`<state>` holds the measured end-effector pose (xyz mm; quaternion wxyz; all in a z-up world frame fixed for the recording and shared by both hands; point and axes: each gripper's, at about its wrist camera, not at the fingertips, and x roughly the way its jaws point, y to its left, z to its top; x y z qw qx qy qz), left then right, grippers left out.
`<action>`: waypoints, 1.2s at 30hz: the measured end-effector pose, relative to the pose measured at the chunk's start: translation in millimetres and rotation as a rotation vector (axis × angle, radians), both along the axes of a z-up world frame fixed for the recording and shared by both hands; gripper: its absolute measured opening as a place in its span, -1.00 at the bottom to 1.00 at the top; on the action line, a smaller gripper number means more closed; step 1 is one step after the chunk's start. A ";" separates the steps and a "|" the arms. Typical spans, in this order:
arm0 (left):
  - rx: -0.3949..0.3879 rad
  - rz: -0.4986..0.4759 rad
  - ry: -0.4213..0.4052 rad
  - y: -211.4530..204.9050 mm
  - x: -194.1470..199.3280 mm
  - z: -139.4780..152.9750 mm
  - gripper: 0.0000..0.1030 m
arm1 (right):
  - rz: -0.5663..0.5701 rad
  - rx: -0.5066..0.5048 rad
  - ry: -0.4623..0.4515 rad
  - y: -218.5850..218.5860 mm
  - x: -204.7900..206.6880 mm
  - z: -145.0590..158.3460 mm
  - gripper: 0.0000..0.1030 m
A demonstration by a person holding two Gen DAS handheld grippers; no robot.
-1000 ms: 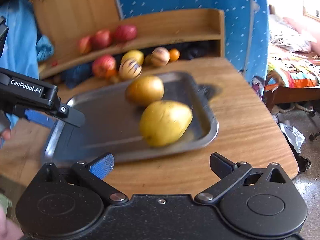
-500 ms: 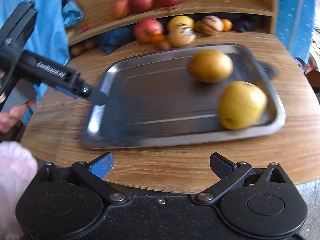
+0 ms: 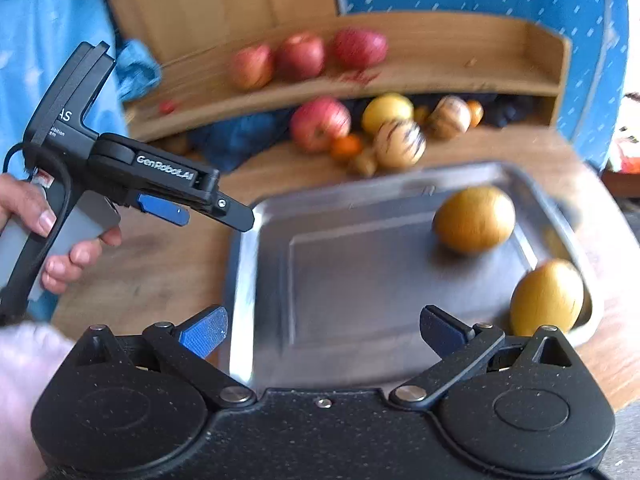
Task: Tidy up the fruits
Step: 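Move the left tool to a red apple while the right tool reaches a striped pepino, then close the left tool on the red apple while the right tool grips the striped pepino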
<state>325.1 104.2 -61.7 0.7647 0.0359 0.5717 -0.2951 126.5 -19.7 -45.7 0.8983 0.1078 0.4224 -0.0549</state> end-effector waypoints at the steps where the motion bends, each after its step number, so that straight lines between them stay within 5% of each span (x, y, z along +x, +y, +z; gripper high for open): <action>1: -0.016 0.001 -0.006 -3.3 6.5 0.5 0.98 | -0.021 -0.026 -0.007 0.5 5.4 1.9 0.98; 9: -0.114 0.031 -0.069 -42.9 49.6 6.8 0.98 | -0.155 -0.249 -0.013 -17.6 52.2 12.7 0.98; 14: -0.095 0.066 -0.088 -58.9 64.9 0.4 0.98 | -0.191 -0.353 -0.001 -34.9 84.4 9.5 0.98; 36: -0.117 0.116 -0.004 -89.4 108.8 -14.6 0.95 | -0.364 -0.280 -0.004 -68.9 166.6 -31.9 0.97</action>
